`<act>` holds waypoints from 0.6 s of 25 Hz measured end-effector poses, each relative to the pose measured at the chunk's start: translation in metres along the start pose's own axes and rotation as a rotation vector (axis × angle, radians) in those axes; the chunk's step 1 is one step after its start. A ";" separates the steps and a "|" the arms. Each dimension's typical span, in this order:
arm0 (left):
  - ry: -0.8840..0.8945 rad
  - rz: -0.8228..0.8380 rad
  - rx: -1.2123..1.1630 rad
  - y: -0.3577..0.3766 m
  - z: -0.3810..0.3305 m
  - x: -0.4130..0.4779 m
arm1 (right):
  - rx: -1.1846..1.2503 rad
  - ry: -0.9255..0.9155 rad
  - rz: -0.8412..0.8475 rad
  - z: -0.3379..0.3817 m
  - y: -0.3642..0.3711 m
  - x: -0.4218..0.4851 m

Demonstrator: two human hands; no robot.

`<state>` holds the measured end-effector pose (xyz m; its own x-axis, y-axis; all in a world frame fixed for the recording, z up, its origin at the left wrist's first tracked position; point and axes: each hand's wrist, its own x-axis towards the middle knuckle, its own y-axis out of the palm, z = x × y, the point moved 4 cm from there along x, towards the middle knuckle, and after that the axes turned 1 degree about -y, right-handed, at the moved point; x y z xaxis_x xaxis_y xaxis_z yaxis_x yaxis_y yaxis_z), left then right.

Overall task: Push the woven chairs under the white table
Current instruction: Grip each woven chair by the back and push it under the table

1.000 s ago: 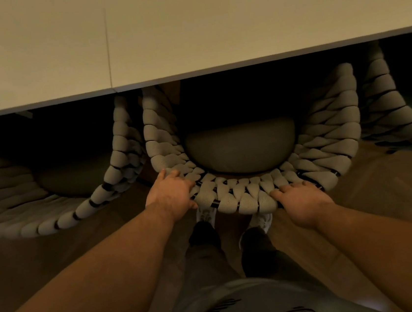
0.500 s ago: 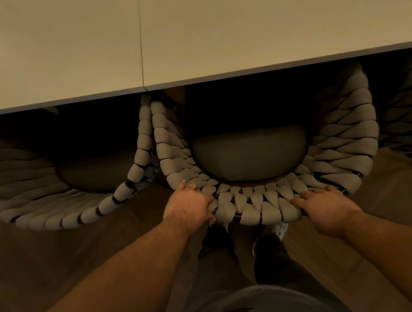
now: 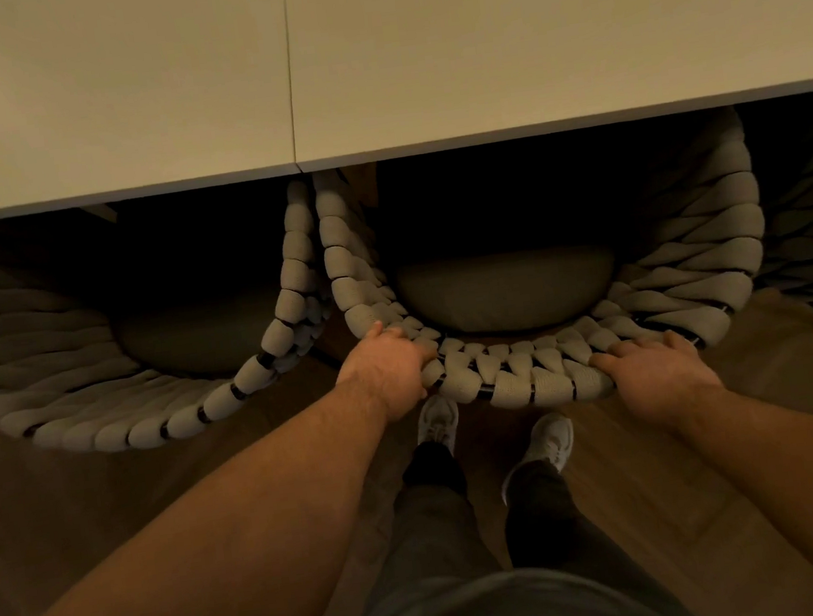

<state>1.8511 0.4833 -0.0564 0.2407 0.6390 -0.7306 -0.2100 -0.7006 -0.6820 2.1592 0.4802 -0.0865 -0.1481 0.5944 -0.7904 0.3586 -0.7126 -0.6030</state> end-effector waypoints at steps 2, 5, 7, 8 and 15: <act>0.009 -0.016 0.034 0.000 -0.004 0.000 | -0.008 0.005 0.019 -0.002 0.003 0.001; 0.010 -0.029 0.064 -0.004 -0.003 0.005 | -0.013 0.016 0.019 0.000 0.002 0.003; 0.018 -0.027 0.071 -0.001 -0.001 0.006 | -0.007 0.011 0.027 0.001 -0.001 0.001; 0.022 -0.025 0.074 0.001 0.000 0.006 | -0.002 0.006 0.024 0.001 -0.001 0.000; -0.034 0.119 0.045 -0.005 0.000 0.021 | 0.038 0.014 -0.016 0.003 -0.008 -0.006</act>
<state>1.8572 0.5002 -0.0689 0.1792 0.5633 -0.8066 -0.2777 -0.7576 -0.5907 2.1546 0.4808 -0.0774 -0.1402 0.6106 -0.7794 0.3211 -0.7166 -0.6192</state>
